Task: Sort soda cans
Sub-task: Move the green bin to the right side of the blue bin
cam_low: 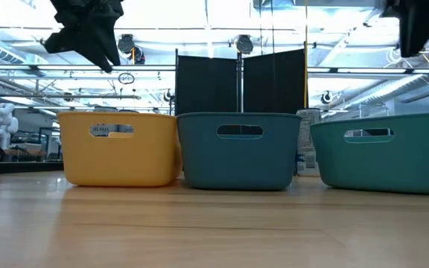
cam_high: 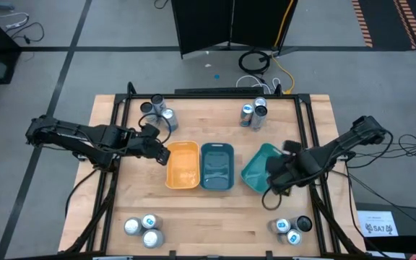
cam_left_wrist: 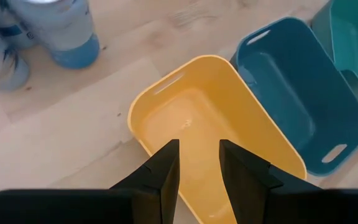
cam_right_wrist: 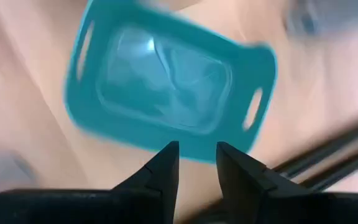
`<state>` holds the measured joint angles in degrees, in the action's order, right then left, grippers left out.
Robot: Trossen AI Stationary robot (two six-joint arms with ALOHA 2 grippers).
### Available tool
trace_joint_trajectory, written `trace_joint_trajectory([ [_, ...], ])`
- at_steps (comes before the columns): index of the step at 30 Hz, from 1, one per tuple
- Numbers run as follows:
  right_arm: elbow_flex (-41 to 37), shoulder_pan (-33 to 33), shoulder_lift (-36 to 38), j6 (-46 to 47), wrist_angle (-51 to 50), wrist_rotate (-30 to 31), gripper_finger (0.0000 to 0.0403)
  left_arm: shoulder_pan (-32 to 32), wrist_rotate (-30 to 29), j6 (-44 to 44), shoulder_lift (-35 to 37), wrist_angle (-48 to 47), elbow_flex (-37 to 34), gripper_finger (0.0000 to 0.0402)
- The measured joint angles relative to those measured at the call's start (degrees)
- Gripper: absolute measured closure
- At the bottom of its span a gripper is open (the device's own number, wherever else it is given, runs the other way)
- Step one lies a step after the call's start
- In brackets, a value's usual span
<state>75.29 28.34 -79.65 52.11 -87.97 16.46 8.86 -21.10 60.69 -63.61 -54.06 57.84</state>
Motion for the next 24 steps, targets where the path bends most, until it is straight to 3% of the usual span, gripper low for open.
trace_joint_trajectory([
  [3,0.04,0.93,1.70,23.82,0.37,0.45,0.0303,-0.02,0.84,-9.25,0.00,2.34,0.00,0.0279],
  [6,0.04,2.31,2.07,40.49,0.00,0.49,0.0306,0.00,3.10,-17.73,0.00,4.35,0.02,0.0279],
  [11,-1.94,3.89,1.80,64.78,0.01,-2.80,0.0311,0.00,4.33,-23.43,0.00,6.23,0.02,0.0279],
  [14,-5.48,4.70,1.76,71.99,4.79,-5.11,0.0308,0.00,4.35,-25.09,0.00,6.19,0.02,0.0279],
  [17,-8.66,4.81,1.74,73.09,9.05,-7.01,0.0297,0.00,4.66,-26.76,0.00,6.16,0.02,0.0279],
  [24,-12.57,4.12,1.74,81.15,7.33,-8.12,0.0249,0.16,7.45,-27.93,0.00,6.02,0.02,0.0279],
])
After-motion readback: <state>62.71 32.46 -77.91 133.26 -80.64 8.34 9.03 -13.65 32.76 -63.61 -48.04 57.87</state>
